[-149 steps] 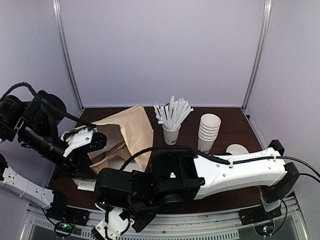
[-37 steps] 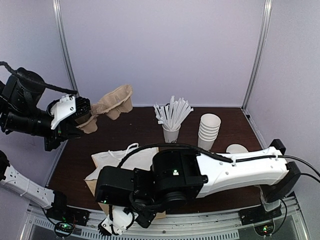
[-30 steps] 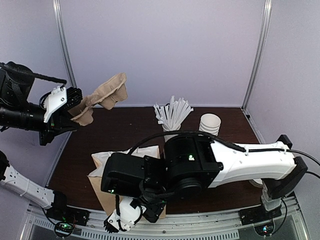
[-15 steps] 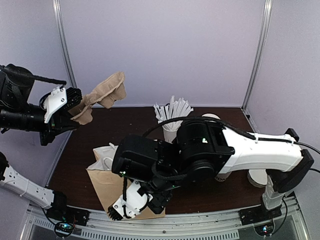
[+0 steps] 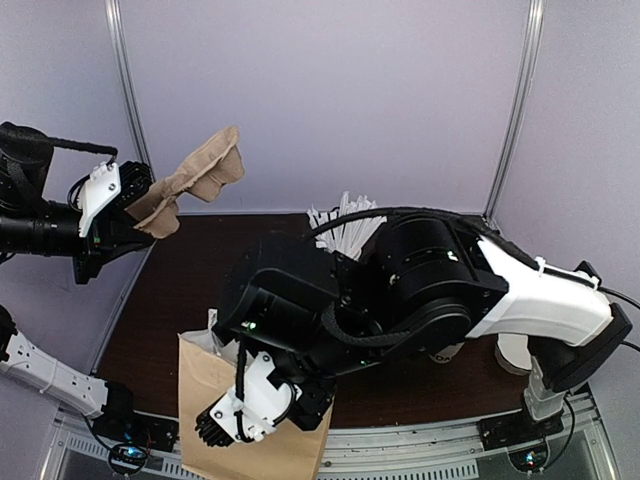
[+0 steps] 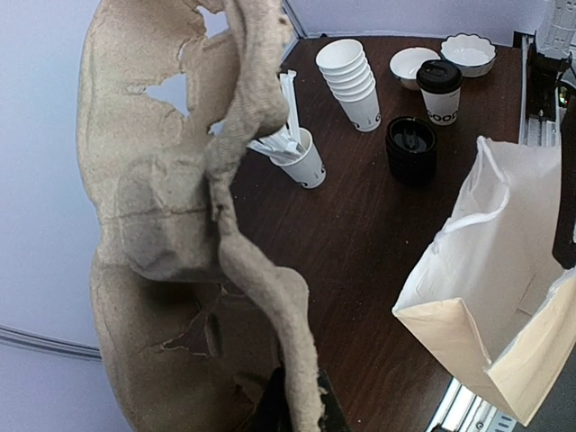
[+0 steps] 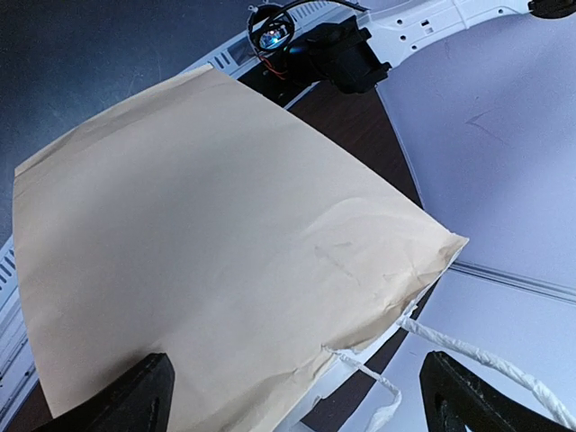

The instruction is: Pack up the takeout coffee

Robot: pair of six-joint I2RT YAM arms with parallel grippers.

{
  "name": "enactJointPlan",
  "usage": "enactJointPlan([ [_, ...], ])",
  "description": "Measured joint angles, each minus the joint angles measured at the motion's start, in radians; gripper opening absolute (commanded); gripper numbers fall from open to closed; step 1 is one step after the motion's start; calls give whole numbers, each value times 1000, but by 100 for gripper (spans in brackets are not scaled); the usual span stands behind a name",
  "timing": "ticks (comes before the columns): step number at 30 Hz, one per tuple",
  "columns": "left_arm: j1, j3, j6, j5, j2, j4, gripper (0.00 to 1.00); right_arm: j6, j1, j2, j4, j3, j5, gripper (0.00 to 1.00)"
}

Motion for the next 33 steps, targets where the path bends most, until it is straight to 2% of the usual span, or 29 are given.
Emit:
enactJointPlan([
  [7,0,6,0,2,2,4,0,-7,11,7,-2,-102,1,100],
  [11,0,5,0,2,3,8,0,-7,-6,13,4,-94,0,100],
  [18,0,5,4,2,0,8,0,-28,-119,13,45,19,-14,99],
  [25,0,-35,4,1,-32,15,0,-97,-267,16,97,58,-37,100],
  [33,0,-86,3,-3,-68,30,0,-115,-237,65,98,34,-84,99],
])
